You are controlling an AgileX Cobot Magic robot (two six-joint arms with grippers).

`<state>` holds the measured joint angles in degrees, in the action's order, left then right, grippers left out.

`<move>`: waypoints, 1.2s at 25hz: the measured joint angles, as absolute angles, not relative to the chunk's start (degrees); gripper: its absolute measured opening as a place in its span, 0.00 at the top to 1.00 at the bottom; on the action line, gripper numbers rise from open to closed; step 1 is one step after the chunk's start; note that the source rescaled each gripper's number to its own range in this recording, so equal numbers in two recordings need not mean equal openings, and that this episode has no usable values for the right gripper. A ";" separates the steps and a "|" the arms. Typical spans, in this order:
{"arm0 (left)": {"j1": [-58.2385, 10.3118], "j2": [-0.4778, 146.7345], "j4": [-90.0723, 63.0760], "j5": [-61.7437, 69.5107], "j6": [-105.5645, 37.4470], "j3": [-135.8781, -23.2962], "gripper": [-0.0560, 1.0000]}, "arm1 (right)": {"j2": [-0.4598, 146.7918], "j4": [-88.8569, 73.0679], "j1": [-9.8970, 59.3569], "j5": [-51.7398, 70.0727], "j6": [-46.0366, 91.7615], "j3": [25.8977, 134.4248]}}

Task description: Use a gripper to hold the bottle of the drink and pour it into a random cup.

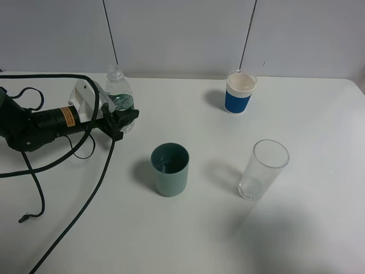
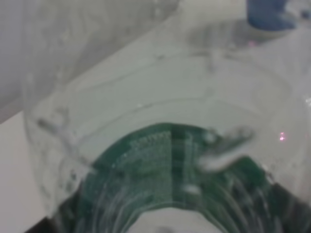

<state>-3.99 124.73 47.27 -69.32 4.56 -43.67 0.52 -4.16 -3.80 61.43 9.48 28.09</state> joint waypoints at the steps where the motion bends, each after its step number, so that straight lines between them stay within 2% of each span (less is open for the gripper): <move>1: -3.99 124.73 47.27 -69.32 5.22 -43.67 0.89 | 0.52 -4.16 -3.80 61.43 9.48 28.09; 4: -3.99 124.73 47.32 -69.32 7.10 -43.67 0.88 | 0.52 -4.16 -3.80 61.43 9.48 28.09; 5: -3.99 124.73 47.44 -69.32 7.40 -43.67 0.85 | 0.52 -4.16 -3.80 61.43 9.48 28.09; 10: -3.99 124.73 47.55 -69.32 8.13 -43.67 0.46 | 0.52 -4.16 -3.80 61.43 9.48 28.09; 11: -3.99 124.73 47.55 -69.32 8.13 -43.67 0.40 | 0.52 -4.16 -3.80 61.43 9.48 28.09; 14: -3.99 124.73 47.55 -69.32 8.13 -43.67 0.31 | 0.52 -4.16 -3.80 61.43 9.48 28.09; 18: -3.99 124.73 47.55 -69.32 8.13 -43.67 0.28 | 0.52 -4.16 -3.80 61.43 9.48 28.09; 30: -3.99 119.11 43.25 -67.52 8.13 -37.77 0.28 | 0.52 -4.16 -3.80 61.43 9.48 28.09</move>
